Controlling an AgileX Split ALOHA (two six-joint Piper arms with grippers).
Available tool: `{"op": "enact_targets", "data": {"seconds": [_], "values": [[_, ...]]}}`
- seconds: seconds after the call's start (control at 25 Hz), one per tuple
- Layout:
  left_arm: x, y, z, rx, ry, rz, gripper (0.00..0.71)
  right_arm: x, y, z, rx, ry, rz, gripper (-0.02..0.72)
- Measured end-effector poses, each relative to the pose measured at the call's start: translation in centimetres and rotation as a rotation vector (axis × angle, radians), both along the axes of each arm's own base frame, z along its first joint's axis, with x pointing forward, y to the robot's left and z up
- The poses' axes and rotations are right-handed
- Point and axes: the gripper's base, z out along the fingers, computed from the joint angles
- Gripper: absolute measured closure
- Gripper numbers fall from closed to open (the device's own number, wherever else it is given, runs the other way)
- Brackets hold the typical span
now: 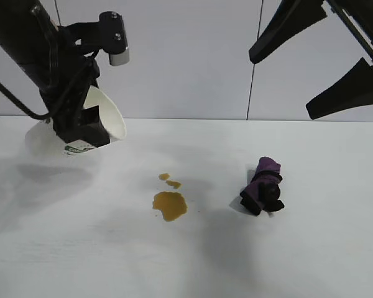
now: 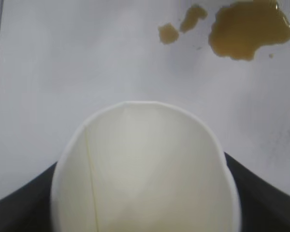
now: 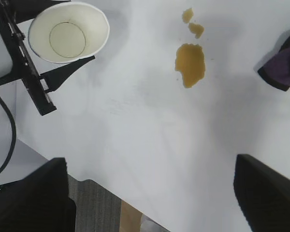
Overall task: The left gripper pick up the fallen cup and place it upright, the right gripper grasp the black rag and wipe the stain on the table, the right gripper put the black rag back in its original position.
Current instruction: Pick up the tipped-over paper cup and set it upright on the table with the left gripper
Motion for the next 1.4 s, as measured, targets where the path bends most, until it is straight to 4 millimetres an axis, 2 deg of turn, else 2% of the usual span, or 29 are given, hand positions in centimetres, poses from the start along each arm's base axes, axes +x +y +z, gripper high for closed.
{"op": "enact_targets", "data": {"seconds": [0.16,0.32,0.52,0.64,0.96,1.12,1.28,1.4], "values": [[0.8,-0.9,0.9,-0.219,-0.039,0.145,0.193,0.0,0.0,0.0,0.0,0.001,0.001,0.06],[1.5,-0.7,1.6,-0.346,-0.07,0.257,0.193,0.0,0.0,0.0,0.0,0.001,0.001,0.06],[2.8,1.5,2.0,-0.487,-0.031,0.438,0.193,0.0,0.0,0.0,0.0,0.001,0.001,0.06],[3.2,3.0,2.4,-0.518,-0.024,0.487,0.193,0.0,0.0,0.0,0.0,0.001,0.001,0.06],[1.5,2.8,4.4,-0.483,-0.01,0.273,0.193,0.0,0.0,0.0,-0.001,-0.001,-0.001,0.06],[0.9,2.8,4.9,-0.568,0.051,0.139,0.193,0.0,0.0,0.0,-0.001,-0.001,-0.001,0.059],[1.1,5.0,5.1,-0.713,0.063,0.108,0.193,0.0,0.0,0.0,-0.001,-0.001,0.0,0.059],[0.9,7.8,4.1,-0.791,0.056,0.125,0.193,0.0,0.0,0.0,0.0,0.0,0.0,0.059]]}}
